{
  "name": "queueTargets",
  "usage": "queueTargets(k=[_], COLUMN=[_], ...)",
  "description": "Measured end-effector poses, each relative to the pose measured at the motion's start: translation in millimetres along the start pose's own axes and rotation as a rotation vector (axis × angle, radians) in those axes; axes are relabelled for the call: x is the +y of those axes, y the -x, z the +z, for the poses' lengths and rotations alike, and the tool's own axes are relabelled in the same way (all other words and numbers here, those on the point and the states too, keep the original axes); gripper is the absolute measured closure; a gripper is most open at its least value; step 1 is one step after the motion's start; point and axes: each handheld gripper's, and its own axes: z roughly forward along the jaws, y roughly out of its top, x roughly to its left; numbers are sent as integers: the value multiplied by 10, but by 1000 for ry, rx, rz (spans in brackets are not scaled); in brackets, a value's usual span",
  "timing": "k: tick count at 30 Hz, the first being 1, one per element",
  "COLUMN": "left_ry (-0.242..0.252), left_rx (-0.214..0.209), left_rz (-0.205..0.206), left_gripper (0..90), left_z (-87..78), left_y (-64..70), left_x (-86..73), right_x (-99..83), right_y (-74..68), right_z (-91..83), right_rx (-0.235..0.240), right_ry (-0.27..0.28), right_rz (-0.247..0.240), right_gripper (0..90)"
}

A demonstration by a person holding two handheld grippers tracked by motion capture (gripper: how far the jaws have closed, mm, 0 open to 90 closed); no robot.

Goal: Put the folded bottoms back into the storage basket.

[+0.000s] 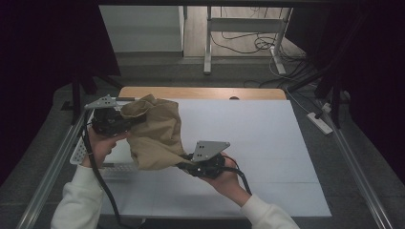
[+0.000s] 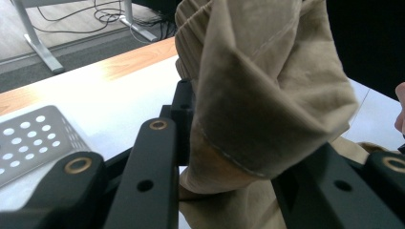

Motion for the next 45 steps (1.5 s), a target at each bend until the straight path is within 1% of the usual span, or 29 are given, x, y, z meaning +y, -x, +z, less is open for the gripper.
queueTargets(k=[4,8,11,13,17,29,35,41,45], left_ry=[-2,-5,0,-11,-25,-22,-34,-27,-29], left_rx=[6,14,18,25,30,46,55,68,76], left_rz=[-5,5,1,0,-7,-36,-37,-47,-54], left_gripper=[702,702,702,702,702,702,703,702,703], left_z=[-24,-64,-101,-117,-149,-251,-304,-396,-424], left_y=[-26,-39,-65,-87,-144,-279,-327,-377,-411], left_x=[-12,-3,1,-1,-3,-47,-35,-58,-73], right_x=[11,31,58,78,111,181,250,306,344], right_y=[3,10,8,10,-6,29,41,42,44], right_z=[32,67,107,147,228,382,458,521,567], right_rx=[3,11,14,21,31,44,50,63,66], right_ry=[0,4,7,8,13,19,22,25,18], right_rz=[-1,-1,-4,-5,-9,0,-3,0,-8], right_gripper=[770,770,770,770,770,770,770,770,770])
